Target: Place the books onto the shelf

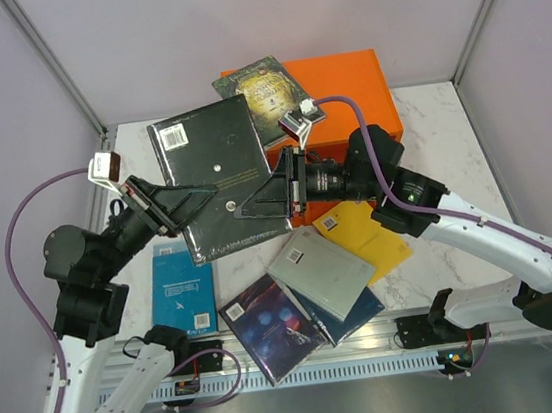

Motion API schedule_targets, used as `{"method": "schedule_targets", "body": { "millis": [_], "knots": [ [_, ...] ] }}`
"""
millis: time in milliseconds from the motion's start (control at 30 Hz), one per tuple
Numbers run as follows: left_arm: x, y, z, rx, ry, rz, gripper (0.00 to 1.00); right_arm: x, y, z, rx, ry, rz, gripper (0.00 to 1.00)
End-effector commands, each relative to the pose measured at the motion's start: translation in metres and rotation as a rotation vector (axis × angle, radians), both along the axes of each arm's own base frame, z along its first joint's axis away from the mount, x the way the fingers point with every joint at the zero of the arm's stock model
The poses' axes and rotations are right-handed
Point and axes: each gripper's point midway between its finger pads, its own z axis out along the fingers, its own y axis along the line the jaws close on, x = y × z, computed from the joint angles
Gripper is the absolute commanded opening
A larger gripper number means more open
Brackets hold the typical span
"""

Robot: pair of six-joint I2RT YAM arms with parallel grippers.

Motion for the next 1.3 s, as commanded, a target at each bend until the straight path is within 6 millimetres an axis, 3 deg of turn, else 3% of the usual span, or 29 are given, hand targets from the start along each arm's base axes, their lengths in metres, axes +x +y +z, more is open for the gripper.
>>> {"method": "schedule_targets", "body": {
  "millis": [0, 33, 100, 133, 167, 233, 467, 600, 633, 700, 767, 933, 1100, 1267],
  "knots": [
    [-0.014, -0.003, 0.016, -0.011, -0.070, -0.058, 0.02, 0.000, -0.020, 0.064, 0.192, -0.131, -0.027, 0.00],
    [-0.014, -0.003, 0.016, -0.005, -0.072, -0.055, 0.02, 0.005, -0.021, 0.062, 0.179, -0.131, -0.039, 0.01],
    [-0.019, -0.001, 0.026, -0.011, -0.086, -0.054, 0.02, 0.024, -0.028, 0.056, 0.115, -0.153, -0.103, 0.32],
    [-0.009, 0.001, 0.012, 0.047, -0.051, -0.005, 0.02, 0.034, -0.029, 0.047, 0.060, -0.145, -0.131, 0.41],
    [-0.006, 0.004, 0.011, 0.062, -0.043, 0.026, 0.02, 0.048, -0.039, 0.043, -0.007, -0.140, -0.188, 0.55],
    [-0.003, 0.008, 0.007, 0.113, -0.025, 0.063, 0.02, 0.064, -0.054, 0.034, -0.125, -0.176, -0.256, 0.67],
    [0.002, 0.012, 0.005, 0.151, -0.005, 0.106, 0.02, 0.127, -0.116, 0.023, -0.381, -0.232, -0.534, 0.80],
    [-0.002, 0.013, 0.004, 0.155, -0.006, 0.104, 0.02, 0.161, -0.148, 0.015, -0.450, -0.197, -0.703, 0.70],
    [-0.001, 0.013, 0.003, 0.159, -0.005, 0.102, 0.02, 0.171, -0.155, 0.010, -0.470, -0.185, -0.744, 0.62],
    [-0.004, 0.014, 0.002, 0.161, -0.001, 0.099, 0.02, 0.190, -0.170, 0.006, -0.484, -0.156, -0.811, 0.54],
    [-0.007, 0.014, 0.000, 0.163, 0.004, 0.099, 0.02, 0.214, -0.183, -0.001, -0.501, -0.120, -0.874, 0.40],
    [-0.014, 0.017, -0.001, 0.162, 0.009, 0.099, 0.02, 0.264, -0.185, -0.011, -0.474, -0.070, -0.922, 0.00],
    [-0.028, 0.024, -0.001, 0.151, 0.011, 0.114, 0.02, 0.294, -0.195, -0.038, -0.501, -0.012, -0.965, 0.00],
    [-0.036, 0.031, -0.001, 0.170, 0.009, 0.146, 0.02, 0.297, -0.190, -0.067, -0.500, 0.051, -0.940, 0.00]
  ]
}}
